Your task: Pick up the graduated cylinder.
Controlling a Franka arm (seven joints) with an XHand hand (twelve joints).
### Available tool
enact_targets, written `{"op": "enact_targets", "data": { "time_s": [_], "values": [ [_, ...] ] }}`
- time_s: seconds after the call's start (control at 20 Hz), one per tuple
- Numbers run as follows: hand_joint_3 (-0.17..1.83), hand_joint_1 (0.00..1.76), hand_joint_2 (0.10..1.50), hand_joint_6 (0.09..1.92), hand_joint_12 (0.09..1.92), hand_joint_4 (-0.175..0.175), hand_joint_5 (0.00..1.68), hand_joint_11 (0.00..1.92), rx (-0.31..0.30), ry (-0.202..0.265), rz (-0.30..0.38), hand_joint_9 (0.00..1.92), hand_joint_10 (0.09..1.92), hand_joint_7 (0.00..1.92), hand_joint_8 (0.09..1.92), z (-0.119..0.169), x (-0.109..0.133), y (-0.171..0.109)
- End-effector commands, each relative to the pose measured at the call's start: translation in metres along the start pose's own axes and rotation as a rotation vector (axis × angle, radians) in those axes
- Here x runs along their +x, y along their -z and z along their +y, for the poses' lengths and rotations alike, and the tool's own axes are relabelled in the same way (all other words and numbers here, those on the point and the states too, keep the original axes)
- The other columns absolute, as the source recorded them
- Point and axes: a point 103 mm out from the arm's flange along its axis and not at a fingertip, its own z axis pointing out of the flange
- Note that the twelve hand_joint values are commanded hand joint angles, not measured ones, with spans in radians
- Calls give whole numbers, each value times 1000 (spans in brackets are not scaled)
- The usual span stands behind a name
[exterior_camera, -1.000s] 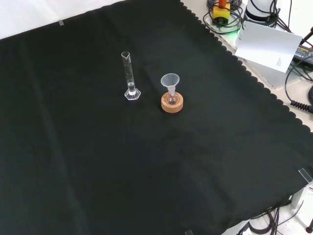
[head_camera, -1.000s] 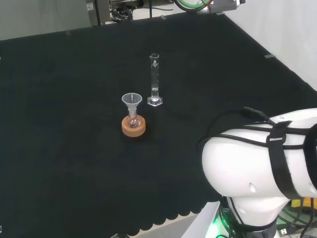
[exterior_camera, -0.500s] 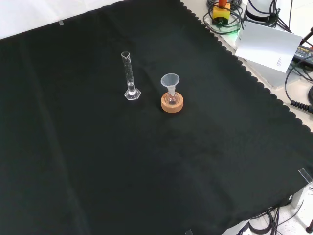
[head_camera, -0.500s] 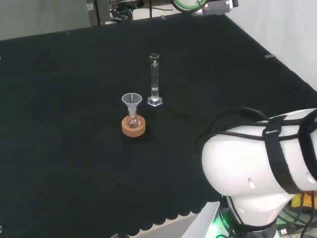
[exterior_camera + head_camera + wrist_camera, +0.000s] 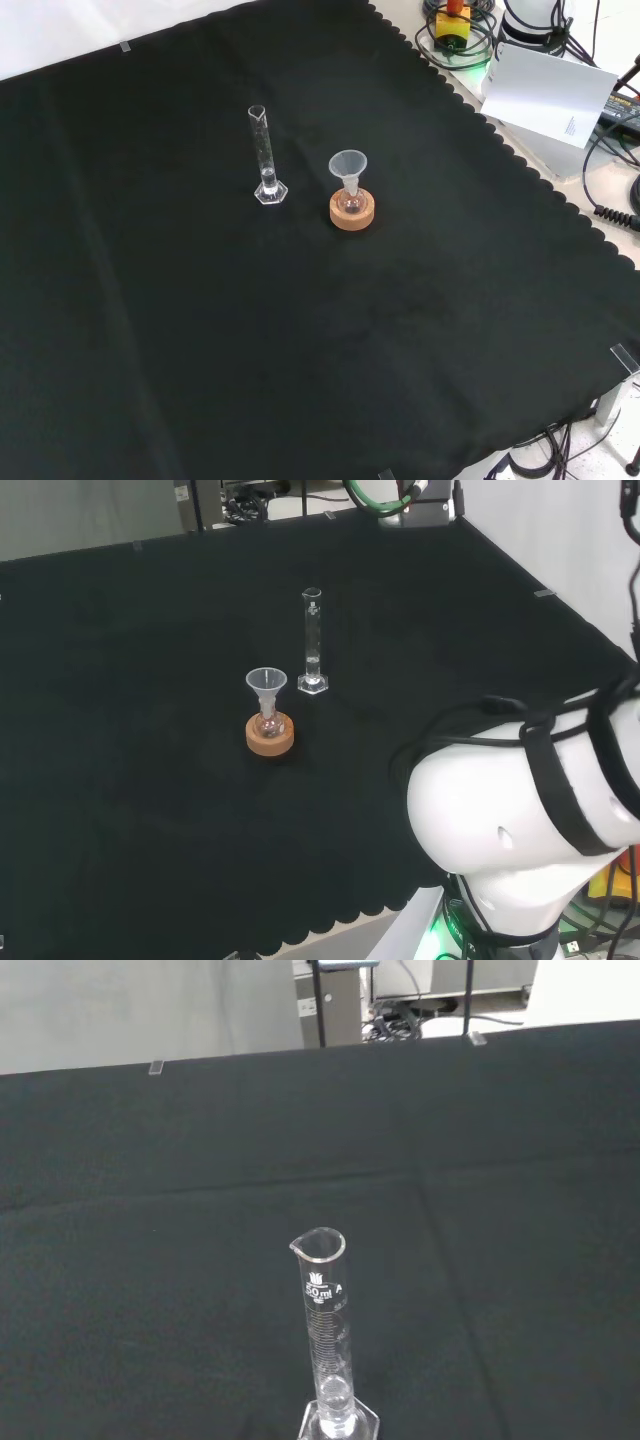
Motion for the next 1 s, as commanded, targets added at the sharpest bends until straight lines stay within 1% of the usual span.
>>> {"op": "enact_targets", "data": {
  "time_s": [0.05,0.15,0.3,0.45,0.6,0.7,0.8,1.0],
  "values": [
    [274,255,1193,87,1404,-29,266,110,-89,83,152,255,715,46,547,110,-50,-93],
    [267,279,1180,87,1401,-31,279,122,-100,111,167,274,717,62,566,121,-54,-108],
    [261,302,1165,87,1399,-33,295,127,-94,135,187,294,717,84,586,131,-58,-127],
    [257,316,1152,87,1399,-34,304,129,-79,149,199,302,714,91,597,136,-61,-145],
    [255,327,1143,87,1399,-34,310,130,-77,170,216,305,710,94,604,135,-64,-160],
    [255,331,1139,87,1399,-33,317,130,-99,209,232,308,708,101,609,133,-66,-168],
    [255,334,1137,87,1400,-34,329,133,-92,248,239,319,710,116,617,130,-67,-176],
    [255,350,1127,87,1400,-33,343,140,-83,308,273,339,707,133,627,123,-66,-192]
  ]
}}
